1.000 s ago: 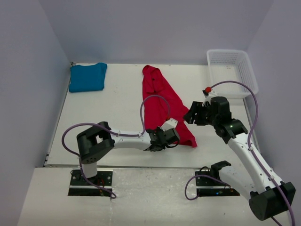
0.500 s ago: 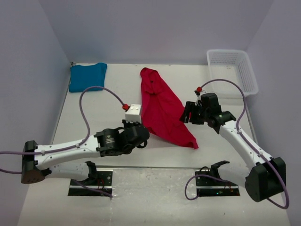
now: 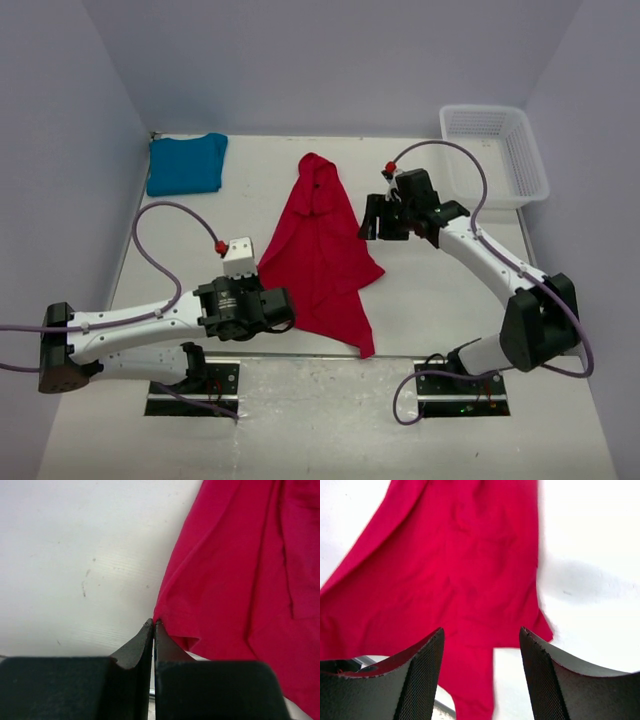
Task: Fold and stack the t-shirts
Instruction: Flatten out the tshirt
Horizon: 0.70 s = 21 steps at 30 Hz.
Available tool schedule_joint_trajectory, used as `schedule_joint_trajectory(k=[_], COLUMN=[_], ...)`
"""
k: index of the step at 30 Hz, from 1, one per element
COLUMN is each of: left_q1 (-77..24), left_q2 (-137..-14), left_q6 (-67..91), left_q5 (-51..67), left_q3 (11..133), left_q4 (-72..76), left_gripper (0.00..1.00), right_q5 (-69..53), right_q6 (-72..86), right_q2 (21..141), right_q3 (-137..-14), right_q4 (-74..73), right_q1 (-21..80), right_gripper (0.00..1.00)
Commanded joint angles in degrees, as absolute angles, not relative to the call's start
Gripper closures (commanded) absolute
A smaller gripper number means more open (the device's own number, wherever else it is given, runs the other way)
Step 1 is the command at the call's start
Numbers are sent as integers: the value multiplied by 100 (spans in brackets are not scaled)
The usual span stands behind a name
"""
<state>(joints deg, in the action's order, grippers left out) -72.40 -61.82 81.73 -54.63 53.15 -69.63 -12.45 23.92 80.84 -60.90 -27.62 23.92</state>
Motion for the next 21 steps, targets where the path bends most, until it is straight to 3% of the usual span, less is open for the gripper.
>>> schedule_joint_trajectory(k=[1,7,9,15,21], left_q1=[-7251,-7251,-7251,-7251,-7251], left_q2=[-6275,-6863,-6899,-6891,-6776], left_q6=[9035,8895,8746,8473,8420], left_q5=[-5730,-5853,-5784,-5599,-5599], left_q3=[5194,5563,5572,5414,5353], left_q4=[-7444,-7454,-7208,-6820,-6794], left_gripper=[100,100,100,100,100], right_q5=[-1353,-2258,-2495,-3216,-3576], right_q6=[2163,2021,2022,2075,2232], right_q2=[8681,10193,10905,12749,13315], right_q3=[-6826,-8591,-9164,-11430,-11733], right_q4=[-2847,-3146,-3313,-3769,-3533], right_q1=[2452,2557,2636,2838,3015], right_gripper=[37,44,53,57,55])
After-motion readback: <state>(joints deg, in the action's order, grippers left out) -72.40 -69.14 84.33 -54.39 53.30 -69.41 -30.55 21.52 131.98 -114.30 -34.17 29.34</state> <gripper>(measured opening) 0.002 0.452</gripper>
